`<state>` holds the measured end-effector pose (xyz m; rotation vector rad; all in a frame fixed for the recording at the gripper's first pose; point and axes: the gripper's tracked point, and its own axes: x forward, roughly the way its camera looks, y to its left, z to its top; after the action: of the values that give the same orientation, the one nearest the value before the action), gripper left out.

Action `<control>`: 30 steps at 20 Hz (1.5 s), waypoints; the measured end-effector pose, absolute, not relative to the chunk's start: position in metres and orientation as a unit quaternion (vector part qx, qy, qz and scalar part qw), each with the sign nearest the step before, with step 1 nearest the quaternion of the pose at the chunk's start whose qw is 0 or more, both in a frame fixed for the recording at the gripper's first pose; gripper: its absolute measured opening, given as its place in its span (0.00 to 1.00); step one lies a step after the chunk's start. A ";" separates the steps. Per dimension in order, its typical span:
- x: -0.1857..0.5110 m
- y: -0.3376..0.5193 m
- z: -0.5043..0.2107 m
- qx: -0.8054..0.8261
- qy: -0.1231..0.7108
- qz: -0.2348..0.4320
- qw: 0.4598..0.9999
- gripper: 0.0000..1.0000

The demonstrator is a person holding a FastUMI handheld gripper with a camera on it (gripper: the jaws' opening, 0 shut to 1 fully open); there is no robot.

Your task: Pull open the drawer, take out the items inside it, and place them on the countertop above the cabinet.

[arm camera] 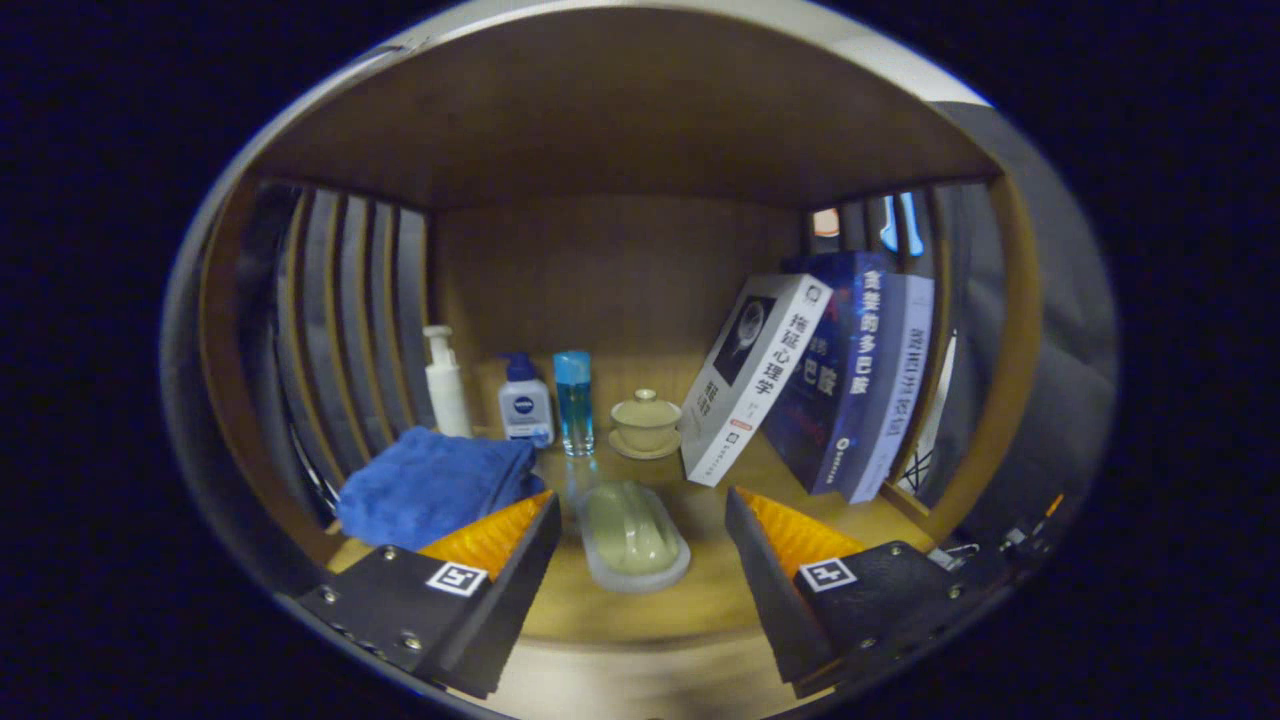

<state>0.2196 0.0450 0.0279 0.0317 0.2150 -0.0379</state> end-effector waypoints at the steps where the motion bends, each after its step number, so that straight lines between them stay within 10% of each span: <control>1: 0.192 0.047 0.031 0.019 0.103 -0.011 0.994 0.79; 3: 0.141 0.054 0.029 0.031 0.101 0.005 0.994 0.98; 13: -0.018 0.031 -0.062 0.049 0.138 -0.017 0.989 0.98; 30: -0.008 0.029 -0.153 0.046 0.116 0.008 0.992 0.97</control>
<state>-0.0081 0.0285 -0.1527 0.0926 0.2335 0.0159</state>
